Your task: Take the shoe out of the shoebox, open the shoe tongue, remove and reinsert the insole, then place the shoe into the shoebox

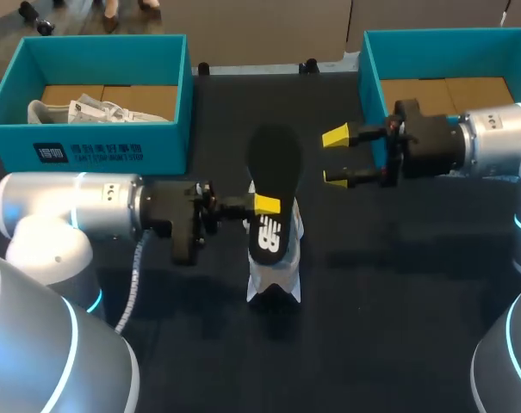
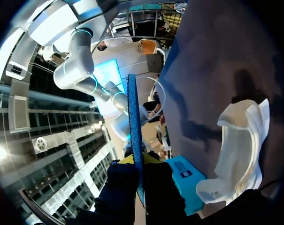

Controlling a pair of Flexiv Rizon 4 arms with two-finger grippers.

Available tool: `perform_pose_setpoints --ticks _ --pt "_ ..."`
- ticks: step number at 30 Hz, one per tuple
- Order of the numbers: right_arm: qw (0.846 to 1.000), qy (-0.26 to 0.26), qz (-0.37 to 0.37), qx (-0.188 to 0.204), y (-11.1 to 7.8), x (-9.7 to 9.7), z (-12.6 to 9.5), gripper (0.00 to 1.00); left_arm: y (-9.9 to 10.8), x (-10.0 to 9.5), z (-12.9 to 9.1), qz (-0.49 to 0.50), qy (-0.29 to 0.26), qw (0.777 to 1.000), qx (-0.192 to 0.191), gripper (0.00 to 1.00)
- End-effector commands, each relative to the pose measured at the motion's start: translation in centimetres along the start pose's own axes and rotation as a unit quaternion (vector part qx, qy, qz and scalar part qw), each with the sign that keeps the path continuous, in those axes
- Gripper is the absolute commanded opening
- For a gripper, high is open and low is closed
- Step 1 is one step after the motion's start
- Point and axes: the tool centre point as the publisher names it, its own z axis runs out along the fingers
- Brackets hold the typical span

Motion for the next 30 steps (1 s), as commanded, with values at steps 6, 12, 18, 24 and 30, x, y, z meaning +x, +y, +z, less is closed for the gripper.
perform_pose_setpoints --ticks 6,12,18,24,30 --pt "1.000 0.009 0.003 0.018 0.6 -0.1 2.1 1.00 0.3 0.0 1.5 0.000 -0.004 1.000 -0.004 0.00" --pt "1.000 0.009 0.007 0.022 0.5 -0.1 2.8 1.00 0.6 0.0 2.6 -0.003 -0.006 1.000 -0.009 0.00" --pt "1.000 0.010 0.010 0.022 0.5 -0.4 3.0 0.73 1.0 -0.1 3.4 -0.005 -0.008 1.000 -0.021 0.00" --pt "1.000 0.011 0.012 0.022 0.6 -0.6 3.2 0.47 1.2 -0.4 3.8 -0.004 -0.015 1.000 -0.027 0.00" --pt "1.000 0.013 0.014 0.023 0.6 -0.6 3.4 0.37 1.4 -0.4 4.0 -0.006 -0.017 0.999 -0.032 0.00"
